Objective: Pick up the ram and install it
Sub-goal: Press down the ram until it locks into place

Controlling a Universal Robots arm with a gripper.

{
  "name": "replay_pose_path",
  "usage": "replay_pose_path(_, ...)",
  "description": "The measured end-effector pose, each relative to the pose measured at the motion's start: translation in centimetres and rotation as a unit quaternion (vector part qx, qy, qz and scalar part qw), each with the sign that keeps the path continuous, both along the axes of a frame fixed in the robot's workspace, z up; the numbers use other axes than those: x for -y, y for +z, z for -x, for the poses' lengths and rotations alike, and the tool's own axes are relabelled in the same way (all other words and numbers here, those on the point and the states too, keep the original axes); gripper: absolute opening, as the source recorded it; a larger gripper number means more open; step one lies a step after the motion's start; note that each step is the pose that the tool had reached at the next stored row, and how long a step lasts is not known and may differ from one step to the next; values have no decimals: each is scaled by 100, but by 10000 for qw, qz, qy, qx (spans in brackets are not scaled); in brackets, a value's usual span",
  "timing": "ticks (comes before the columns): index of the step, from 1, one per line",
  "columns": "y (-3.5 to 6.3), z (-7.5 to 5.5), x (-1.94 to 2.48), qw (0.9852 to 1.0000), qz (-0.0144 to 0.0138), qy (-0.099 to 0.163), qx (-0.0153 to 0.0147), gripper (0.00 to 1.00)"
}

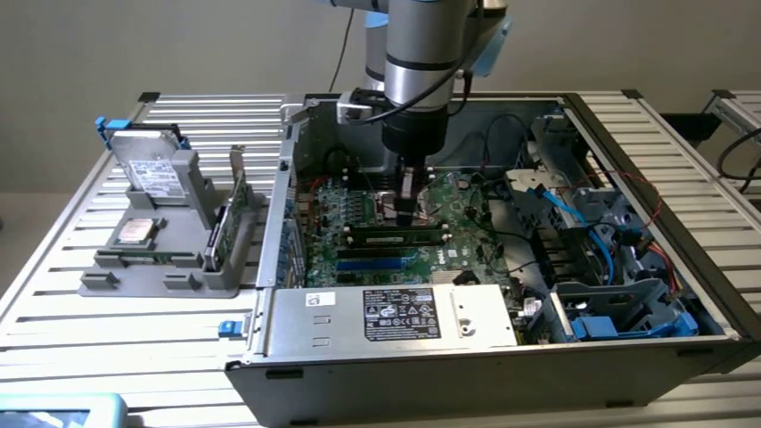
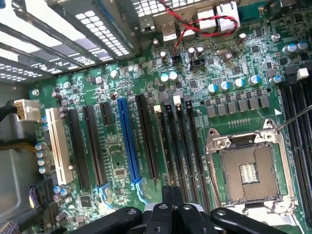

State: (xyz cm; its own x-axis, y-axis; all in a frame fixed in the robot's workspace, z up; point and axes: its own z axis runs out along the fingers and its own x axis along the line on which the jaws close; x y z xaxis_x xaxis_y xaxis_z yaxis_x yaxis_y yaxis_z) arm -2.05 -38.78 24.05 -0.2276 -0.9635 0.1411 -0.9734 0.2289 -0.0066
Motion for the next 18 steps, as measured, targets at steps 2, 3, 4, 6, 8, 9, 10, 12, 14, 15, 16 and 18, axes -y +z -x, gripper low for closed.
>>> replay_pose_path(2,0,0,0,9999,0,-151,0,11)
replay_pose_path(3,0,0,0,9997,-1,-226,0,11)
replay_pose_path(4,0,0,0,9995,-1,-303,0,11)
replay_pose_path(6,0,0,0,9990,-1,-454,1,11)
replay_pose_path(8,-1,0,0,9982,-1,-602,0,11)
replay_pose_path(9,0,0,0,9977,-2,-673,0,11)
replay_pose_path(10,-1,0,0,9972,-2,-748,0,11)
replay_pose_path(12,-1,0,0,9959,-2,-903,0,11)
replay_pose_path(14,-2,0,0,9944,-2,-1055,0,11)
replay_pose_path(15,-1,0,0,9937,-1,-1124,0,11)
replay_pose_path(16,-1,0,0,9928,-1,-1199,2,11)
replay_pose_path(18,-2,0,0,9914,-4,-1305,21,11)
